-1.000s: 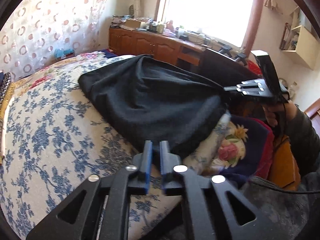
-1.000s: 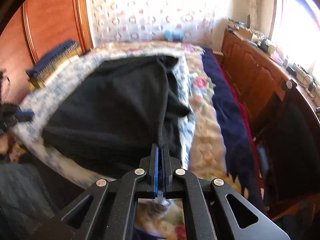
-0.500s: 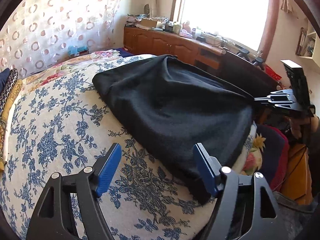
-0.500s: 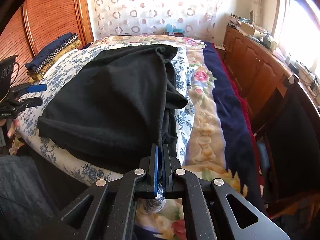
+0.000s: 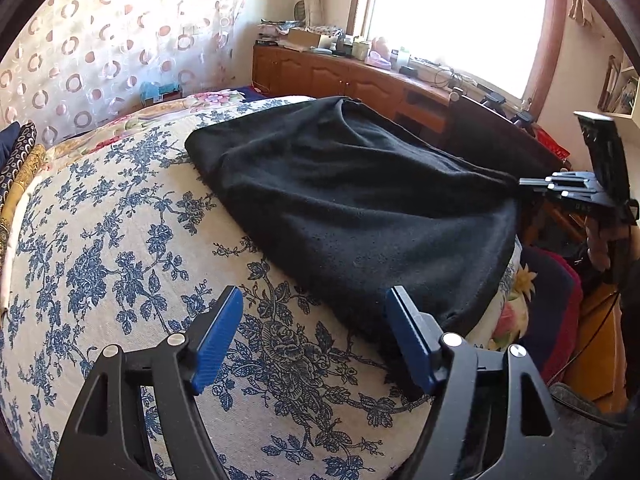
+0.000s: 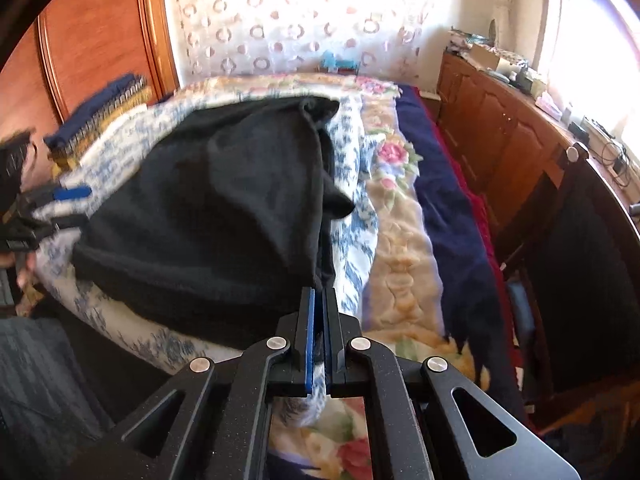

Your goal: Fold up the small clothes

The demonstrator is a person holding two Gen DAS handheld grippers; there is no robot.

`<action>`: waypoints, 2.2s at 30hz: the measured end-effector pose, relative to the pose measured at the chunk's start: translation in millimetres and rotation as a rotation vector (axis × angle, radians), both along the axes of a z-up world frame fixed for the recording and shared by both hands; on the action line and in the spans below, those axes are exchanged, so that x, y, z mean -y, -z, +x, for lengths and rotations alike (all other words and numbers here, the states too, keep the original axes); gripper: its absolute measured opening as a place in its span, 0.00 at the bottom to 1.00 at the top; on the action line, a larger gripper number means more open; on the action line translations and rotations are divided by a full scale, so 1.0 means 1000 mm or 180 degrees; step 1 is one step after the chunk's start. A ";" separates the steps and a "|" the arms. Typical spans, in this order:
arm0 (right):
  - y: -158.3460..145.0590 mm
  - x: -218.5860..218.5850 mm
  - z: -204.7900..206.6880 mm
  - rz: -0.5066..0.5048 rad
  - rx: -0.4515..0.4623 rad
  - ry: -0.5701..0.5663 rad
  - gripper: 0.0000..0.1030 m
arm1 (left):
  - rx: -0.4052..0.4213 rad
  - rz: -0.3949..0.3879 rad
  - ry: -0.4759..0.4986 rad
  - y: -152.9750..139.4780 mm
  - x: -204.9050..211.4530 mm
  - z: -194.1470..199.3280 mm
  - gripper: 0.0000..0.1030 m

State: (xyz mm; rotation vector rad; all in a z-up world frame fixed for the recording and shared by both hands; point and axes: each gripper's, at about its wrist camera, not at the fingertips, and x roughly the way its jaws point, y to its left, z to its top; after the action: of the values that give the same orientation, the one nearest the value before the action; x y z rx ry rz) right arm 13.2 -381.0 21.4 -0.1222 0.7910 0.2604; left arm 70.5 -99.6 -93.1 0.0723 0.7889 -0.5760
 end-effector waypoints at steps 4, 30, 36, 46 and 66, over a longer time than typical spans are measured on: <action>-0.001 -0.001 -0.006 0.0083 0.0172 0.0093 0.08 | -0.0021 0.0009 0.0004 0.001 0.003 0.001 0.73; 0.022 -0.063 -0.010 0.0226 0.0368 -0.0207 0.47 | -0.0518 -0.0231 0.0649 0.018 0.027 -0.016 0.31; 0.017 -0.075 -0.017 0.0237 0.0338 -0.0468 0.53 | -0.0354 -0.0415 0.0647 -0.009 0.028 -0.013 0.10; 0.018 -0.073 -0.022 0.0285 0.0296 -0.0805 0.65 | 0.0032 -0.0582 0.0553 -0.068 0.033 0.006 0.09; 0.023 -0.028 0.013 -0.0605 0.0358 -0.0319 0.05 | 0.0190 -0.0678 0.0312 -0.081 0.015 0.006 0.09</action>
State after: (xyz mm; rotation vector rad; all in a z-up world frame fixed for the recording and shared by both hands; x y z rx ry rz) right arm 25.9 -353.1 -1.7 -0.3533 0.6976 0.2703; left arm 76.5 -114.3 -11.6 -0.0679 0.6649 -0.7444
